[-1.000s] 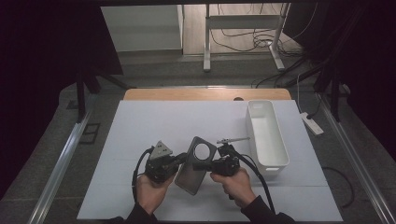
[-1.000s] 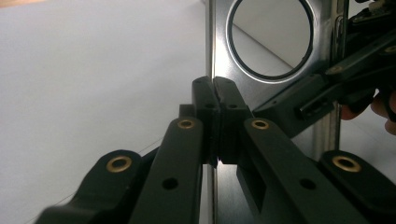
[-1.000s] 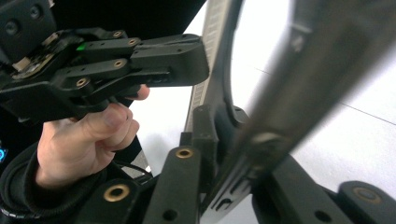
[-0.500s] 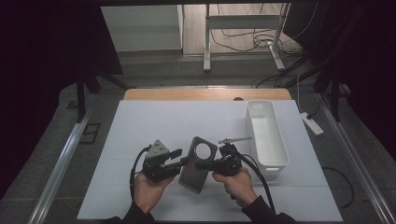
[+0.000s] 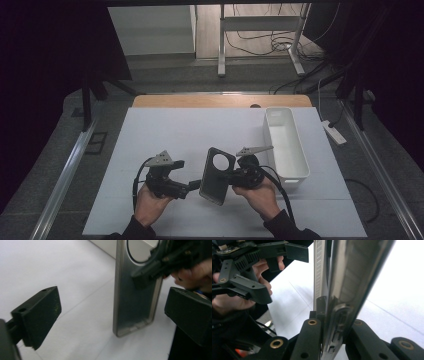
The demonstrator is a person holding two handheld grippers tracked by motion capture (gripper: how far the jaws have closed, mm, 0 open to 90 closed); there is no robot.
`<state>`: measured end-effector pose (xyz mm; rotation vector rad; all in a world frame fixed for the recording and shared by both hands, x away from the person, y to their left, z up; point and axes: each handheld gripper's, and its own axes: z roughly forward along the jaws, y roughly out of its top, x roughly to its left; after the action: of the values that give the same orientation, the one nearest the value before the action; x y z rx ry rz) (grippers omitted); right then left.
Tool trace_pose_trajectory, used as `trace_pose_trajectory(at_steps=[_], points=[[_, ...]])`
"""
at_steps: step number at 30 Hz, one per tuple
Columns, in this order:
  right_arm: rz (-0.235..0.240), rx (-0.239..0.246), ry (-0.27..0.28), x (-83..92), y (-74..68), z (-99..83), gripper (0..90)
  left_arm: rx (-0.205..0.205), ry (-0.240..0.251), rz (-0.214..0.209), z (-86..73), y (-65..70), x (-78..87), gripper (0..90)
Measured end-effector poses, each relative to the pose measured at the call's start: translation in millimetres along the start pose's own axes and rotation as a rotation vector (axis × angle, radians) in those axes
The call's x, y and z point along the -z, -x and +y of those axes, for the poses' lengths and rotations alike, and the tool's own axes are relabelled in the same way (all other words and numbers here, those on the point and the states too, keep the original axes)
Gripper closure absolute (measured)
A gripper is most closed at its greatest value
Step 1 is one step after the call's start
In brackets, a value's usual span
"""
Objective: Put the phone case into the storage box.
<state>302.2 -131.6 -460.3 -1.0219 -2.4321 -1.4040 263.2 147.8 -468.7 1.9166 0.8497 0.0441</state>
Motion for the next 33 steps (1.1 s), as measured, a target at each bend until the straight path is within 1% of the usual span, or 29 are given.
trace_pose_trajectory(at_steps=[2, 3, 4, 5, 8, 9, 10, 12, 14, 16, 17, 18, 19, 21, 22, 23, 24, 25, 26, 33], points=[[-0.003, 0.032, -0.004, 2.9, -1.1, 0.3, 85.7, 0.000, 0.001, -0.022, -2.1, -1.5, -0.5, 0.0], [0.000, 0.041, -0.005, 4.0, -1.4, 0.6, 85.7, 0.005, 0.004, -0.051, -4.0, -3.2, -1.6, 0.0], [0.000, 0.041, -0.005, 4.0, -1.4, 0.6, 85.7, 0.005, 0.004, -0.051, -4.0, -3.2, -1.6, 0.0], [0.003, 0.058, -0.002, 5.8, -1.5, 0.9, 85.7, 0.002, 0.005, -0.065, -5.7, -4.3, -2.5, 0.0], [0.022, 0.086, -0.004, 9.8, -1.4, 1.9, 85.7, -0.009, 0.009, -0.099, -10.1, -7.0, -4.3, 0.0], [0.023, 0.092, -0.004, 10.4, -1.5, 2.0, 85.7, -0.013, 0.011, -0.119, -11.7, -8.5, -5.2, 0.0], [0.024, 0.102, -0.003, 11.2, -1.7, 2.3, 85.7, -0.019, 0.010, -0.136, -13.2, -9.6, -6.0, 0.0], [0.031, 0.120, -0.008, 12.3, -2.5, 2.4, 85.8, -0.027, 0.002, -0.157, -14.8, -10.5, -7.9, 0.0], [0.039, 0.130, -0.011, 12.5, -3.3, 2.4, 85.8, -0.042, -0.004, -0.169, -16.2, -10.2, -10.1, 0.0], [0.051, 0.143, -0.014, 12.9, -4.5, 2.4, 85.8, -0.046, -0.009, -0.177, -16.4, -10.3, -11.1, 0.0], [0.056, 0.150, -0.016, 13.1, -5.1, 2.5, 85.8, -0.054, -0.012, -0.191, -17.2, -9.4, -13.2, 0.0], [0.065, 0.154, -0.016, 13.4, -5.7, 2.6, 85.8, -0.054, -0.012, -0.191, -17.2, -9.4, -13.2, 0.0], [0.078, 0.159, -0.012, 13.7, -6.3, 2.6, 85.8, -0.060, -0.017, -0.213, -17.4, -8.8, -15.0, 0.0], [0.091, 0.166, -0.011, 14.6, -7.3, 3.0, 85.8, -0.069, -0.018, -0.229, -17.5, -7.7, -16.7, 0.0], [0.103, 0.172, -0.009, 15.1, -7.7, 3.2, 85.8, -0.066, -0.017, -0.247, -17.5, -7.0, -17.8, 0.0], [0.113, 0.175, -0.011, 15.9, -8.7, 3.5, 85.8, -0.068, -0.016, -0.256, -17.3, -6.7, -18.6, 0.0], [0.120, 0.178, -0.008, 16.0, -9.3, 3.7, 85.8, -0.068, -0.016, -0.256, -17.3, -6.7, -18.6, 0.0], [0.129, 0.182, -0.007, 16.2, -10.1, 3.9, 85.8, -0.071, -0.013, -0.279, -16.9, -4.6, -20.5, 0.0], [0.137, 0.188, -0.005, 16.4, -10.9, 4.2, 85.8, -0.075, -0.014, -0.291, -16.6, -3.6, -21.5, 0.0], [0.193, 0.204, -0.011, 15.7, -18.6, 5.7, 85.8, -0.084, -0.022, -0.349, -15.9, 1.1, -28.9, 0.0]])
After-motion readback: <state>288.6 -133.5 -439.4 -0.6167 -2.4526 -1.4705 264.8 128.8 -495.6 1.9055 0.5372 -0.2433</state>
